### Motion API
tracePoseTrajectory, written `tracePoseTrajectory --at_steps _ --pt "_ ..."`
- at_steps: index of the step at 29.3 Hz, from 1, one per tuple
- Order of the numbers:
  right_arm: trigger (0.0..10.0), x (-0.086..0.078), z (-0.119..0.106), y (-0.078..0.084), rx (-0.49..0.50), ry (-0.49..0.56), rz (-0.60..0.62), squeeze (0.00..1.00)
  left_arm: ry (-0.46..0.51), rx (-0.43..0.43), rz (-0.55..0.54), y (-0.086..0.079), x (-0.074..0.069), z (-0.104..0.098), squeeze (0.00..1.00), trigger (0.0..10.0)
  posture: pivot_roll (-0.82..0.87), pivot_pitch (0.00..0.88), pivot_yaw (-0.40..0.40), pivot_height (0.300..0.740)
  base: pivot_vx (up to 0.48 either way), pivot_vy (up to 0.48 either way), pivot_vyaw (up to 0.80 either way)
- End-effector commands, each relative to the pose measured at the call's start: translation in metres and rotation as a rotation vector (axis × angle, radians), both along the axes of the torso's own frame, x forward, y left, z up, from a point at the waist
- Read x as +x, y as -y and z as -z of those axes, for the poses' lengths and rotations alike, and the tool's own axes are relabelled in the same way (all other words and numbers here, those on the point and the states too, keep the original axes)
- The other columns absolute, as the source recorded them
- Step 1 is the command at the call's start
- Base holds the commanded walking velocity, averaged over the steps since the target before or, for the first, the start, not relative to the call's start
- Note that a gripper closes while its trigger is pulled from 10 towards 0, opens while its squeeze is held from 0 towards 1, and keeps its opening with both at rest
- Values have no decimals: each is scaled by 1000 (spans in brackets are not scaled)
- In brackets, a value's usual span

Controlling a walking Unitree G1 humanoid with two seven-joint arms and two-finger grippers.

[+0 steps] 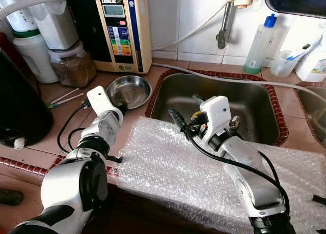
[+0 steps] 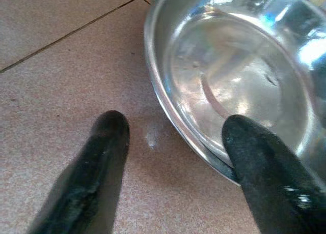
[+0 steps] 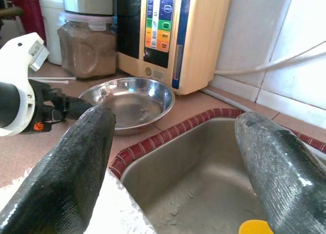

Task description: Kitchen organization

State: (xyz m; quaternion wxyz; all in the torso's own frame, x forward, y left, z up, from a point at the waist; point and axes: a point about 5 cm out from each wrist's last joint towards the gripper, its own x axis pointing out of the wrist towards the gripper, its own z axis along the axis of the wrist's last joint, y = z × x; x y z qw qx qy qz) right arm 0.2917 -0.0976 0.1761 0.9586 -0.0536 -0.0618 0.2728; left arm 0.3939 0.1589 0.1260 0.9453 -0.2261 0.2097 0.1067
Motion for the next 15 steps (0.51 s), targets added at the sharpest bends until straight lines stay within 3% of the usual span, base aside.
tracePoseTrajectory --at_steps 1,15 --pt "10000 1 -8 -2 5 20 -3 0 -52 12 -21 -8 -5 10 0 0 -80 0 105 740 0 0 0" --pt "10000 5 -9 1 10 18 -7 0 -52 16 -69 -19 -6 8 0 0 -62 0 94 740 0 0 0"
